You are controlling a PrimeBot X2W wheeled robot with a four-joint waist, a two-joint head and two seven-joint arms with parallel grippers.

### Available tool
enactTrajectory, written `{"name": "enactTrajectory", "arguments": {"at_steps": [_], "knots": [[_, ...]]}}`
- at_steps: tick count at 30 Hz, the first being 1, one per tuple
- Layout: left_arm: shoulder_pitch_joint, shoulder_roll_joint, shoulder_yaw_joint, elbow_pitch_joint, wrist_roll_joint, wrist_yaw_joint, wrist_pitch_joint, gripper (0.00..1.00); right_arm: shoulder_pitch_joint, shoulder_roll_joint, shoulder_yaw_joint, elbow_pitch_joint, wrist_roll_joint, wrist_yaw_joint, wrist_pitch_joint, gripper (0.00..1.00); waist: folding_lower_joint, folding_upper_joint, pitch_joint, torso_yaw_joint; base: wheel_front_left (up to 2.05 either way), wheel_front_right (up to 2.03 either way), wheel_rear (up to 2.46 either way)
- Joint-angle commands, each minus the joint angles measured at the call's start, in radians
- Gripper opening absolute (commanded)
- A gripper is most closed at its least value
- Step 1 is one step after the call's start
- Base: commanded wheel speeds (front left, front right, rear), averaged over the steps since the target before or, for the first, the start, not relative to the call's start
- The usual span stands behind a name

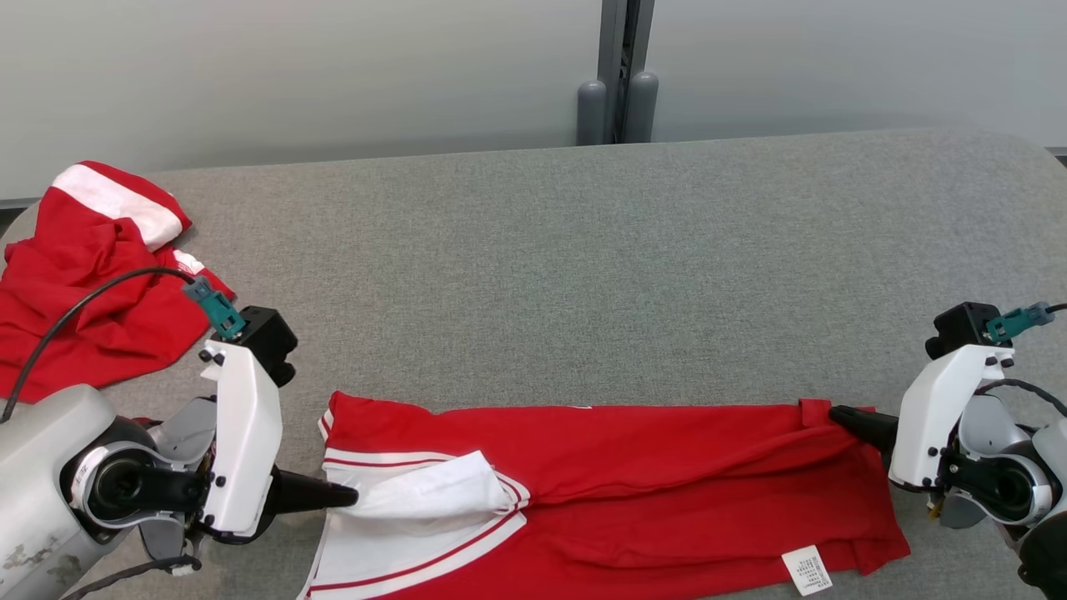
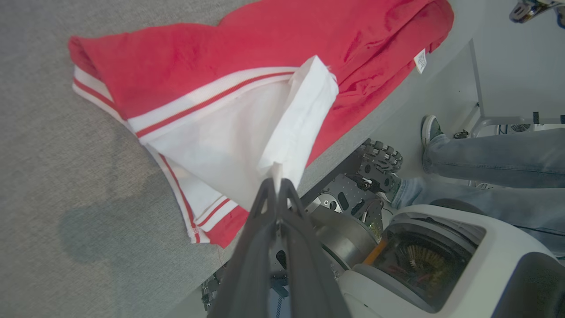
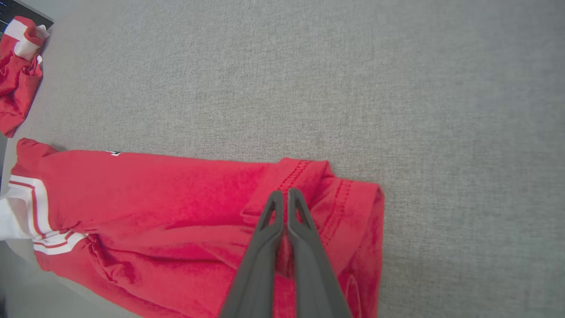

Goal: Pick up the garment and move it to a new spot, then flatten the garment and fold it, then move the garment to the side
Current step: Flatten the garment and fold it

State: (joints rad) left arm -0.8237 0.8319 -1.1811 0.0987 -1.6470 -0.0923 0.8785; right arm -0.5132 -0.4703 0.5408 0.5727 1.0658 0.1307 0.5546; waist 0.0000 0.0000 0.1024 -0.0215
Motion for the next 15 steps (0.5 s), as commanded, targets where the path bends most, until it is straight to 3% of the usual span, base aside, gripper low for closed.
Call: {"name": "enactTrajectory", "arguments": {"at_steps": [1, 7, 10, 11, 12, 13, 14, 15], "knots": [[0.021, 0.0, -0.003, -0.002, -0.006, 0.005, 0.0, 0.0, 0.005, -0.008, 0.003, 0.003, 0.003, 0.0, 0.007, 0.0, 0.0, 0.0, 0.0, -0.001, 0.0, 0.0, 0.0], [0.039, -0.011, -0.018, 0.007, -0.005, 0.012, 0.007, 0.0, -0.001, -0.004, 0.012, 0.015, -0.02, 0.0, 0.009, 0.0, 0.0, 0.0, 0.005, -0.005, 0.0, 0.0, 0.0], [0.047, -0.015, -0.024, 0.015, -0.002, 0.012, 0.008, 0.0, -0.003, 0.005, 0.015, 0.024, -0.027, 0.0, 0.006, 0.31, 0.0, 0.0, 0.006, -0.008, 0.0, 0.0, 0.0], [0.046, -0.016, -0.024, 0.018, 0.0, 0.012, 0.005, 0.0, -0.004, 0.007, 0.015, 0.027, -0.029, 0.0, 0.005, 0.36, 0.0, 0.0, 0.006, -0.009, 0.0, 0.0, 0.0], [0.049, -0.018, -0.023, 0.021, -0.001, 0.011, 0.003, 0.12, -0.004, 0.008, 0.015, 0.031, -0.03, 0.0, 0.003, 0.64, 0.0, 0.0, 0.005, -0.011, 0.0, 0.0, 0.0], [0.049, -0.018, -0.023, 0.021, -0.001, 0.011, 0.003, 0.12, -0.004, 0.008, 0.015, 0.031, -0.03, 0.0, 0.003, 0.64, 0.0, 0.0, 0.005, -0.011, 0.0, 0.0, 0.0], [0.056, -0.02, -0.025, 0.023, -0.005, 0.011, 0.005, 0.29, -0.005, 0.009, 0.014, 0.035, -0.03, 0.0, 0.0, 1.0, 0.0, 0.0, 0.003, -0.012, 0.0, 0.0, 0.0], [0.061, -0.021, -0.027, 0.026, -0.007, 0.01, 0.007, 0.47, -0.005, 0.012, 0.012, 0.039, -0.032, 0.0, -0.005, 1.0, 0.0, 0.0, 0.001, -0.013, 0.0, 0.0, 0.0]]}}
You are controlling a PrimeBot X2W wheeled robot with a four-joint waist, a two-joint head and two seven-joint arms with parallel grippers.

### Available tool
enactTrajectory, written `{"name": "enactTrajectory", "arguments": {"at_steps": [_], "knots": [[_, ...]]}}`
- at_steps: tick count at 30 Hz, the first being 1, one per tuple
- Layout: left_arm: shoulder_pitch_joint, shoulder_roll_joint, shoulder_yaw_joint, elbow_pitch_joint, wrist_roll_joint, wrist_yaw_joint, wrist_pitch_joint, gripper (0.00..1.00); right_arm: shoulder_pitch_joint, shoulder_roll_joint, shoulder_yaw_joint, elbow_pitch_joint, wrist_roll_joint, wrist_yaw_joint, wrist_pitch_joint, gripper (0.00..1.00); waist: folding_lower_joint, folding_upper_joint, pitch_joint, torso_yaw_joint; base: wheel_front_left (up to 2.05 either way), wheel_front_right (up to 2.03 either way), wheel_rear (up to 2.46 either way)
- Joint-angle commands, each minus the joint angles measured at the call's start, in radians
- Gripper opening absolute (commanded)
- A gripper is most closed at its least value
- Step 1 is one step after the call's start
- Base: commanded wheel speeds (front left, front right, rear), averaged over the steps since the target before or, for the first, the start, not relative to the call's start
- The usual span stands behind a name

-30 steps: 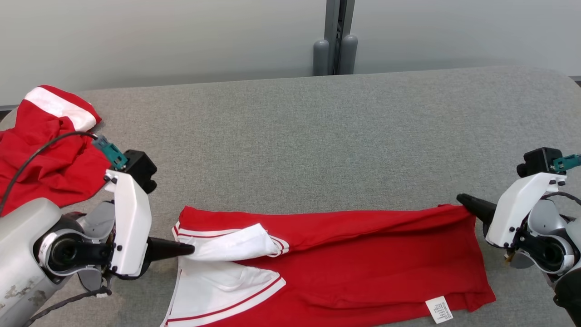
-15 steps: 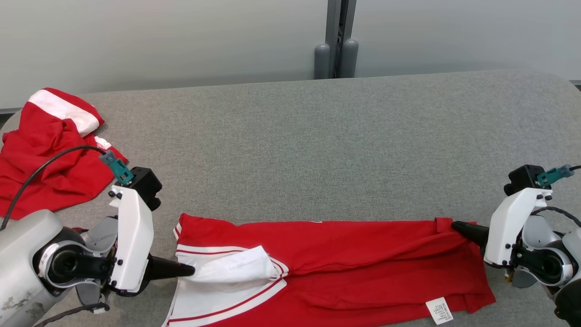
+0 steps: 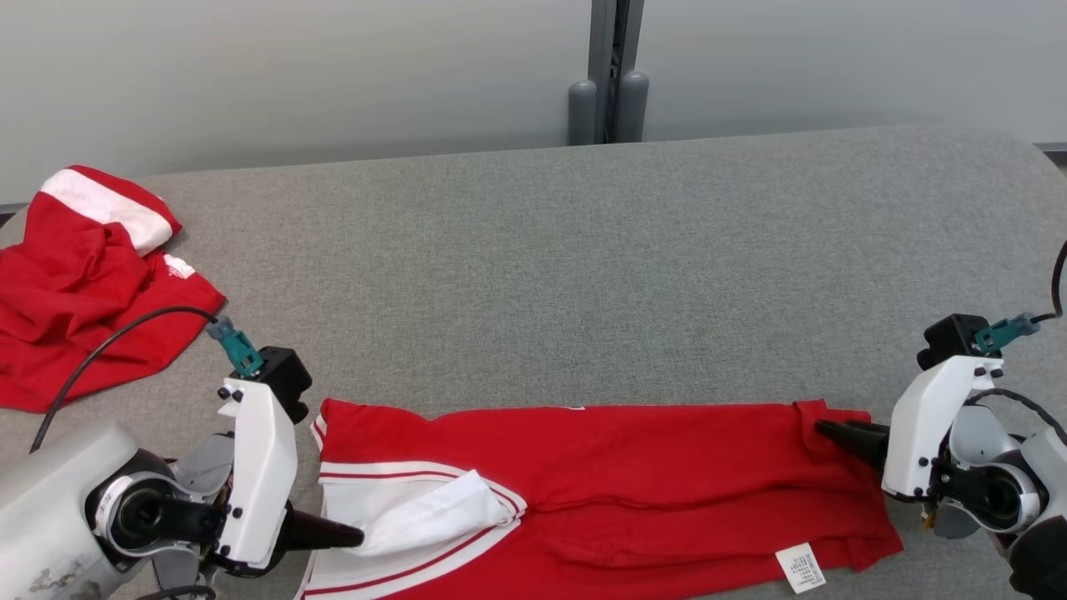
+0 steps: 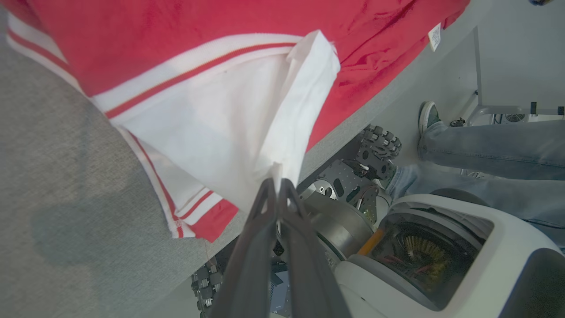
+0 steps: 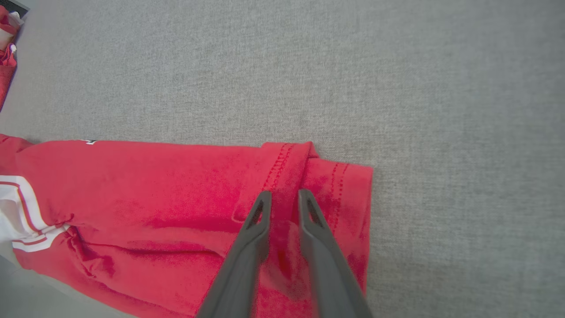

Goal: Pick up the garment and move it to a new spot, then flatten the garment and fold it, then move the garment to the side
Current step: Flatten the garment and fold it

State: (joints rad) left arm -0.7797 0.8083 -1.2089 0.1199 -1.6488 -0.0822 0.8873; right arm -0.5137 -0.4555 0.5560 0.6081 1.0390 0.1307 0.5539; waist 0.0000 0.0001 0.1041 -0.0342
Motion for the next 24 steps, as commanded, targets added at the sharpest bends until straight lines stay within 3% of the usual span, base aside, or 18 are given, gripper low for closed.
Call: {"name": "enactTrajectory", "arguments": {"at_steps": [1, 11, 24], "knots": [[0.021, 0.002, -0.001, 0.006, -0.005, 0.0, 0.0, 1.0, -0.004, 0.0, -0.003, 0.007, -0.007, 0.0, -0.005, 1.0, 0.0, -0.0001, -0.004, -0.002, 0.0, 0.0, 0.0], [0.007, 0.011, 0.034, 0.012, 0.008, -0.007, -0.056, 1.0, 0.025, -0.016, -0.031, -0.016, -0.007, 0.0, -0.067, 1.0, 0.0, -0.0001, -0.042, -0.003, 0.0, 0.0, 0.0], [0.073, 0.047, 0.156, -0.028, 0.117, -0.022, -0.427, 1.0, 0.143, -0.028, -0.207, -0.123, -0.05, 0.0, -0.377, 1.0, 0.0, -0.0001, -0.093, 0.004, 0.0, 0.0, 0.0]]}}
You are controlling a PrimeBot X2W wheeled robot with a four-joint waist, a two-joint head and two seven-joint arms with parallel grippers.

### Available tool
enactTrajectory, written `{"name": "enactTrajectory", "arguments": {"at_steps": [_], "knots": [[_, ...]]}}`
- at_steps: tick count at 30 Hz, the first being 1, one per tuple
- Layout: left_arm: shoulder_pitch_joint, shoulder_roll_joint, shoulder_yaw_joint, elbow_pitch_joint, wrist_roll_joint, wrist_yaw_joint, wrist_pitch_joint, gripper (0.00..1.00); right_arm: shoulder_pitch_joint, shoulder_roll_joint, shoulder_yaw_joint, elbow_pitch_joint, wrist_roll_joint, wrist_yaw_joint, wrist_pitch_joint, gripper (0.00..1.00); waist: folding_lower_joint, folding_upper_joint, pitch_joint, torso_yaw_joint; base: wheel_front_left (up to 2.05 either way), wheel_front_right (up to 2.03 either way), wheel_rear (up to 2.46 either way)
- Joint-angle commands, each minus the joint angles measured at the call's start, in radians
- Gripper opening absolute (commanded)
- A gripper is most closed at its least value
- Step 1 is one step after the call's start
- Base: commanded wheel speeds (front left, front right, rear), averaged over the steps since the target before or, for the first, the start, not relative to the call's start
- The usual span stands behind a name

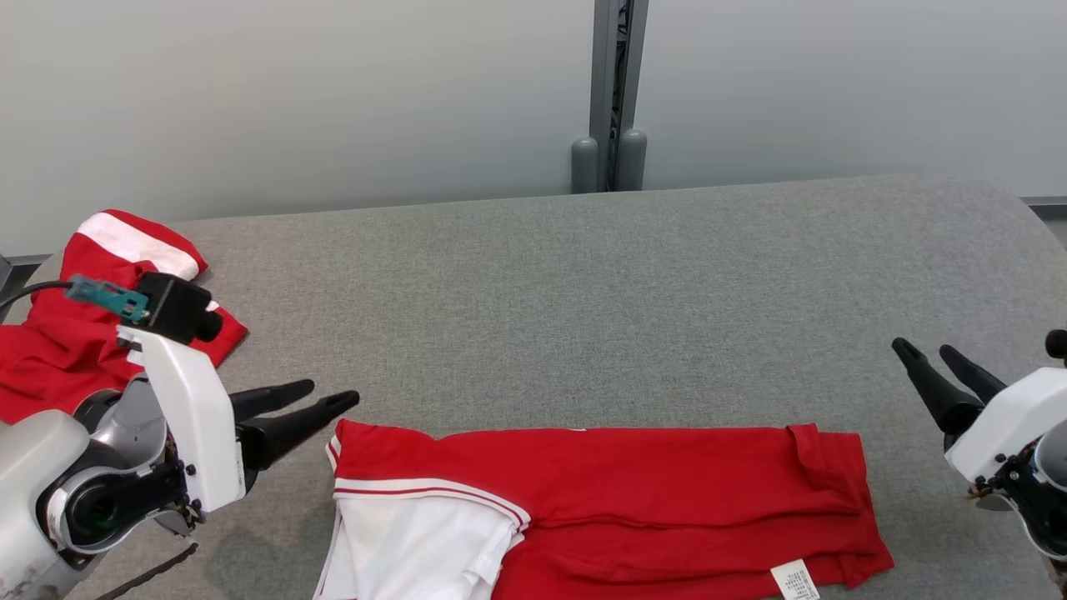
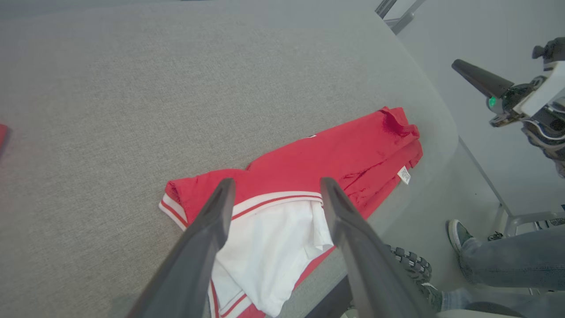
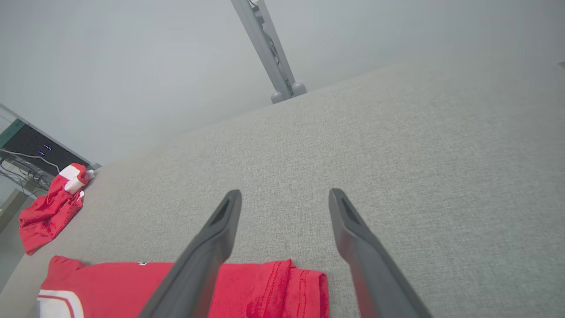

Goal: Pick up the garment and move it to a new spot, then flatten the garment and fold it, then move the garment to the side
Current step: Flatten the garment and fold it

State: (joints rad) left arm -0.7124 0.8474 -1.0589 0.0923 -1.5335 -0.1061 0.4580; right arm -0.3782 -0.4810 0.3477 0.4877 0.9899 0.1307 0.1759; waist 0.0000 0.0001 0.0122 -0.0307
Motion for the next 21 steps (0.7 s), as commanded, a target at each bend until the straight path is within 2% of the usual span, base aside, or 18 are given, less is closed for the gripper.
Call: {"name": "enactTrajectory", "arguments": {"at_steps": [1, 6, 7, 14, 16, 17, 21], "knots": [[0.018, 0.008, 0.013, -0.003, 0.013, 0.007, -0.037, 1.0, 0.022, 0.003, -0.018, -0.009, -0.012, 0.0, -0.031, 1.0, 0.0, -0.0001, -0.003, 0.002, 0.0, 0.0, 0.0], [0.096, 0.02, 0.054, -0.032, 0.059, 0.045, -0.227, 1.0, 0.079, 0.055, -0.097, -0.003, -0.088, 0.0, -0.129, 1.0, 0.0, -0.0001, -0.005, 0.004, 0.0, 0.0, 0.0], [0.127, 0.025, 0.066, -0.041, 0.085, 0.069, -0.303, 1.0, 0.099, 0.085, -0.131, -0.006, -0.124, 0.0, -0.176, 1.0, 0.0, -0.0001, -0.004, 0.006, 0.0, 0.0, 0.0], [0.248, 0.009, 0.144, -0.059, 0.142, 0.175, -0.622, 1.0, 0.162, 0.179, -0.216, -0.008, -0.247, 0.0, -0.297, 1.0, 0.0, -0.0001, 0.003, 0.013, 0.0, 0.0, 0.0], [0.279, -0.001, 0.168, -0.07, 0.156, 0.208, -0.682, 1.0, 0.18, 0.204, -0.238, 0.001, -0.275, 0.0, -0.309, 1.0, 0.0, -0.0001, 0.005, 0.018, 0.0, 0.0, 0.0], [0.279, -0.001, 0.168, -0.07, 0.156, 0.208, -0.682, 1.0, 0.18, 0.204, -0.238, 0.001, -0.275, 0.0, -0.309, 1.0, 0.0, -0.0001, 0.005, 0.018, 0.0, 0.0, 0.0], [0.35, -0.033, 0.23, -0.1, 0.211, 0.275, -0.721, 1.0, 0.212, 0.245, -0.257, 0.022, -0.31, 0.0, -0.283, 1.0, 0.0, -0.0001, 0.01, 0.027, 0.0, 0.0, 0.0]]}}
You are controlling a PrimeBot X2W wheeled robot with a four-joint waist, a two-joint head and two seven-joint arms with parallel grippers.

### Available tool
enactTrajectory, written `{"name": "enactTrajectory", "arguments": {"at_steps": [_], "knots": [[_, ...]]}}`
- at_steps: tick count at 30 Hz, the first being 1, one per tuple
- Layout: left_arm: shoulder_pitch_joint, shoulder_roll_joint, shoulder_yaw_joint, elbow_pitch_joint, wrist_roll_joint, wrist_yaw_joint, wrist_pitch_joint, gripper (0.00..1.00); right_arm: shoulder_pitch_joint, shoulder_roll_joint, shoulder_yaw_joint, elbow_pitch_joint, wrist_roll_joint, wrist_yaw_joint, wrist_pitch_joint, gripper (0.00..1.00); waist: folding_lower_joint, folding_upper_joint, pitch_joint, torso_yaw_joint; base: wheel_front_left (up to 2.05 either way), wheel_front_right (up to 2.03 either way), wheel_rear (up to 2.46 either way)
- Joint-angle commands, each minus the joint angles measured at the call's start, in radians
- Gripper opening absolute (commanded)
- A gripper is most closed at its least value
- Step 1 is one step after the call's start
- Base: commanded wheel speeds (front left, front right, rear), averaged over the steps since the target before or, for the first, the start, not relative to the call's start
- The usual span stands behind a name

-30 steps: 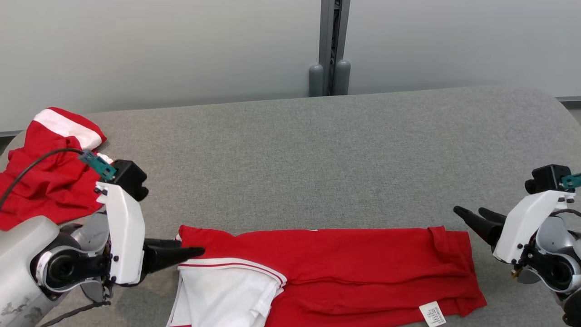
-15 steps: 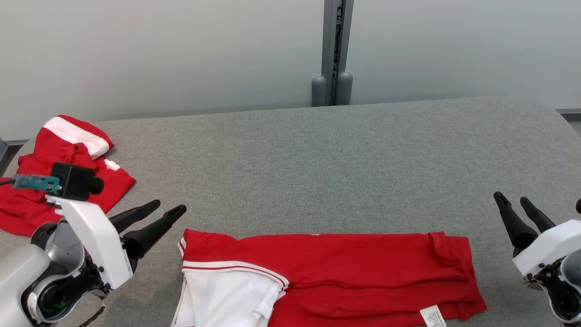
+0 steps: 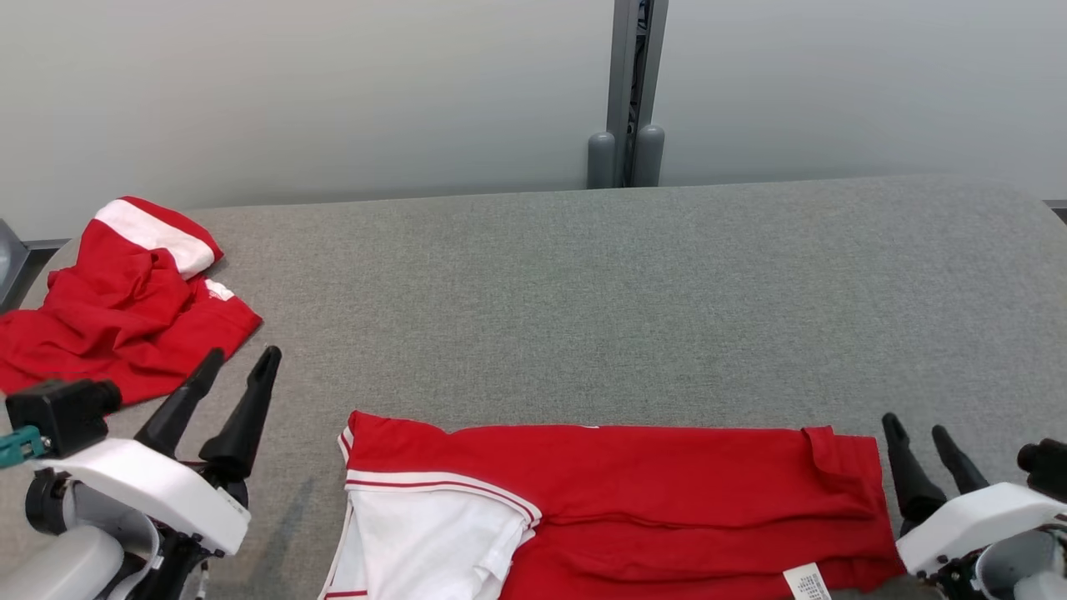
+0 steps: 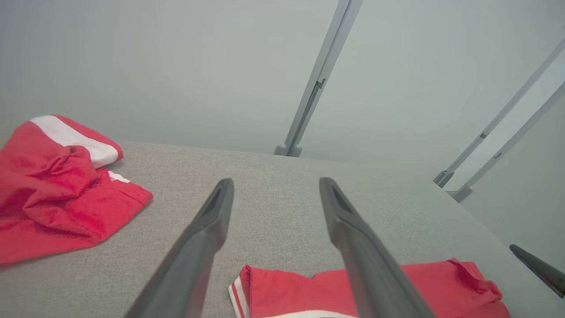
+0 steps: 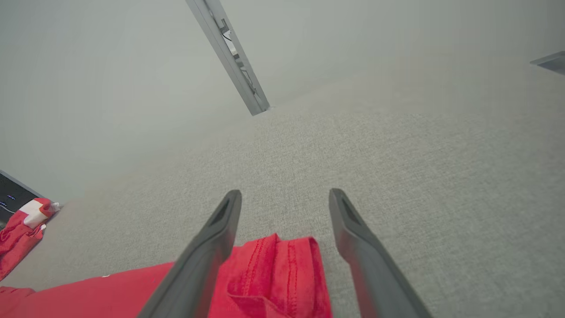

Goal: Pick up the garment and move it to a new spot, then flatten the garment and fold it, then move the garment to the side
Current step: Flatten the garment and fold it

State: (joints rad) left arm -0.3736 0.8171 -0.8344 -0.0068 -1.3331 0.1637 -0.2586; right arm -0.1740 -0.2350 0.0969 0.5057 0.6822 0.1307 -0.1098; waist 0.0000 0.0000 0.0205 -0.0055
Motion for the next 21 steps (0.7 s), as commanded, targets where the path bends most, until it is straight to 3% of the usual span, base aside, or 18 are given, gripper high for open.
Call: {"name": "enactTrajectory", "arguments": {"at_steps": [1, 5, 11, 21], "knots": [[0.03, -0.014, 0.024, -0.007, 0.029, 0.019, -0.007, 1.0, 0.017, 0.007, -0.007, 0.01, -0.007, 0.0, 0.016, 1.0, 0.0, 0.0, 0.003, 0.004, 0.0, 0.0, 0.0], [0.119, -0.098, 0.152, -0.022, 0.134, 0.058, -0.007, 1.0, 0.037, 0.032, -0.015, 0.045, -0.028, 0.0, 0.053, 1.0, 0.0, 0.0, 0.01, 0.012, 0.0, 0.0, 0.0], [0.25, -0.232, 0.316, -0.032, 0.276, 0.047, -0.006, 1.0, 0.034, 0.067, -0.047, 0.107, -0.037, 0.0, 0.078, 1.0, 0.0, 0.0, 0.015, 0.014, 0.0, 0.0, 0.0], [0.33, -0.353, 0.389, 0.017, 0.423, -0.002, -0.007, 1.0, 0.024, 0.117, -0.067, 0.215, -0.018, 0.0, 0.144, 1.0, 0.0, 0.0, 0.009, 0.016, 0.0, 0.0, 0.0]]}}
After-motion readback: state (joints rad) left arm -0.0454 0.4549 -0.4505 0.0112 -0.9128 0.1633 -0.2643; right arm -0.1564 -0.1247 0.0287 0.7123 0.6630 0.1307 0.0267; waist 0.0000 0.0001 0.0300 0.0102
